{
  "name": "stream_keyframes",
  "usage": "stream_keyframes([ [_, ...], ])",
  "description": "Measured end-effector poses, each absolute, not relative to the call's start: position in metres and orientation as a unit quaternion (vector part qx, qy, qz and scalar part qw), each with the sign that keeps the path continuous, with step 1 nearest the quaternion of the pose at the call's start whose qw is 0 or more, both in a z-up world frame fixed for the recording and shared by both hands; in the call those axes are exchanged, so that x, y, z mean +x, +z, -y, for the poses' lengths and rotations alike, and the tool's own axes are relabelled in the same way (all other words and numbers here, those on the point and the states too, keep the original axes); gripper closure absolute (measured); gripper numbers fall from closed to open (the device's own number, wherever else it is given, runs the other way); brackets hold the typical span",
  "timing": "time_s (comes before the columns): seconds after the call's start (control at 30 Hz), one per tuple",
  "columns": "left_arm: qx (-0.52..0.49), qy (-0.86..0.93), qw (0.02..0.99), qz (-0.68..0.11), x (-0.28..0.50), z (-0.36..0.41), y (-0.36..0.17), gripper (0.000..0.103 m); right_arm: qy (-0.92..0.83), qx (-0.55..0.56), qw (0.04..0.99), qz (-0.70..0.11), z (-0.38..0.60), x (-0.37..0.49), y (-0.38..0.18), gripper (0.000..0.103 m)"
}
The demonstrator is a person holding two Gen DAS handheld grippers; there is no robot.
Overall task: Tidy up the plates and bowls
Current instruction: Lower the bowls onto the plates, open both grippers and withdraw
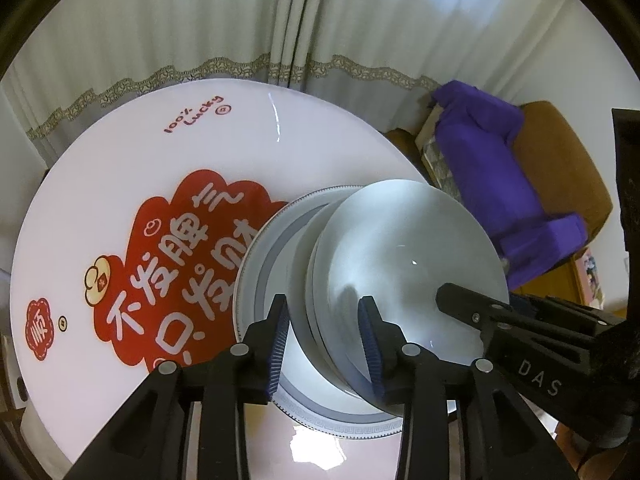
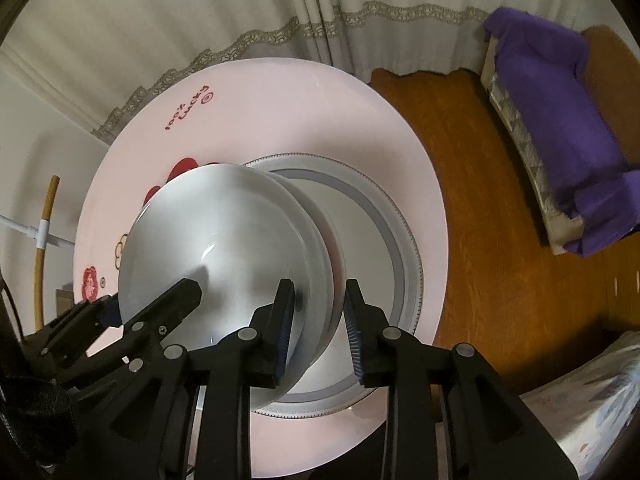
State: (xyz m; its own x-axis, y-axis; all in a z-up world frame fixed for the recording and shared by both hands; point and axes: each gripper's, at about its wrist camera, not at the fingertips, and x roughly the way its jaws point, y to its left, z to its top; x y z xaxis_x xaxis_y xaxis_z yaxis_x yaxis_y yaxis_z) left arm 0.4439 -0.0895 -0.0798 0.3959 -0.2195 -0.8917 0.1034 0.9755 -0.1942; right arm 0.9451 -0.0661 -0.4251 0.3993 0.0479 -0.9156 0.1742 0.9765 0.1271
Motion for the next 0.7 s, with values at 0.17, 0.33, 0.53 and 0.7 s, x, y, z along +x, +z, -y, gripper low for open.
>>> stream_keyframes([
  [0.17,-0.054,-0.082,0.847,-0.522,0.435,0.079,-0.072,0.054,-0.035,0.107,0.835,-0.539,0.067,0.941,-0.422,0.074],
  [0.33,-0.072,-0.071,0.864,-0.493,0.418,0.054,-0.06,0.041,-0.035,0.103,0.849,-0.517,0.065,0.929,-0.407,0.069],
  [0.53,-0.058,-0.045,0.905,-0.42,0.366,0.03,-0.036,0.029,-0.035,0.079,0.882,-0.462,0.052,0.895,-0.377,0.049],
  [0.7,-0.029,-0.032,0.939,-0.342,0.305,0.023,-0.018,0.011,-0.037,0.053,0.914,-0.4,0.035,0.848,-0.356,0.03],
])
